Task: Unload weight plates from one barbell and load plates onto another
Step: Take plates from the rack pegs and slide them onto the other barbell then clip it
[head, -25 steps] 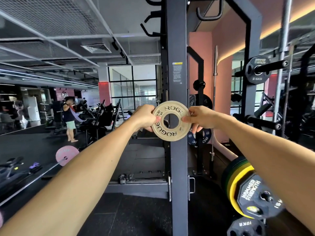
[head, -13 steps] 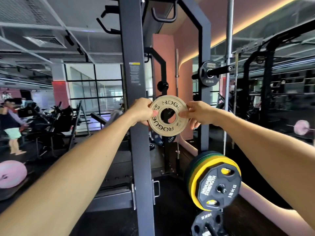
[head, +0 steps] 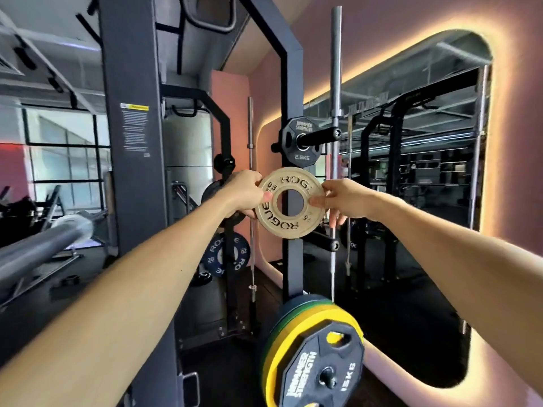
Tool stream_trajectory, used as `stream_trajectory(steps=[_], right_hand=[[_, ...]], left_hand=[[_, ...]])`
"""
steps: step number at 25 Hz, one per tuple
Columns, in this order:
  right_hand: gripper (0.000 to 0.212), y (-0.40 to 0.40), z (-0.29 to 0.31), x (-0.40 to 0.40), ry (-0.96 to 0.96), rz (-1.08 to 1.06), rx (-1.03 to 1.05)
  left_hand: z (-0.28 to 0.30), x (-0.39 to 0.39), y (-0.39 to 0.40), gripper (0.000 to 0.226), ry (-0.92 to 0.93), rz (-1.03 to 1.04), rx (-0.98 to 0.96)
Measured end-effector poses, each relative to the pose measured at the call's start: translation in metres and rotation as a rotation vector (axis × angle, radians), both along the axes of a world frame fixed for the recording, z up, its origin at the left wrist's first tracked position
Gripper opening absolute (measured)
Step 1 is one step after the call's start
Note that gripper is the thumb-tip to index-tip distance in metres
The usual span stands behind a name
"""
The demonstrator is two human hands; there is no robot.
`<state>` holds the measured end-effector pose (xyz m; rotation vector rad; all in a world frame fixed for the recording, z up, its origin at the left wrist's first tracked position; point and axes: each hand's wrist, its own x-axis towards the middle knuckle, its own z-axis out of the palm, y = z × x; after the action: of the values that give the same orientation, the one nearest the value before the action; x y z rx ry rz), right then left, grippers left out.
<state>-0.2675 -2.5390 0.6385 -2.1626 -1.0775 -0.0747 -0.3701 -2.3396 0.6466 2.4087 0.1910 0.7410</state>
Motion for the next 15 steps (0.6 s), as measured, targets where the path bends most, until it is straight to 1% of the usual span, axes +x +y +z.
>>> stream_trajectory(steps=[2,4,5,8,10,12,15], right_hand=[[0.005,-0.006,0.004,0.028,0.006,-0.005,0.020],[0.006,-0.015,0.007,0.055,0.006,-0.006,0.013],[0.006,-0.020,0.009,0.071,-0.004,-0.008,0.007],[0.005,-0.035,0.010,0.116,-0.017,-0.004,0.009],[0.010,-0.046,0.013,0.145,-0.017,0.014,0.018],[0.018,-0.053,0.014,0.167,-0.029,0.039,0.006],[0.027,-0.073,0.019,0.215,-0.032,0.104,-0.013]], left_hand=[[0.005,0.032,-0.003,0.024,0.007,-0.002,0.018],[0.008,0.064,-0.010,0.033,0.018,-0.007,0.029],[0.009,0.079,-0.014,0.031,0.016,-0.012,0.037],[0.015,0.119,-0.030,0.013,0.014,-0.021,0.039],[0.018,0.143,-0.043,0.005,0.002,-0.003,0.052],[0.018,0.161,-0.050,0.004,-0.006,0.013,0.050],[0.019,0.197,-0.076,0.012,-0.012,0.079,0.019]])
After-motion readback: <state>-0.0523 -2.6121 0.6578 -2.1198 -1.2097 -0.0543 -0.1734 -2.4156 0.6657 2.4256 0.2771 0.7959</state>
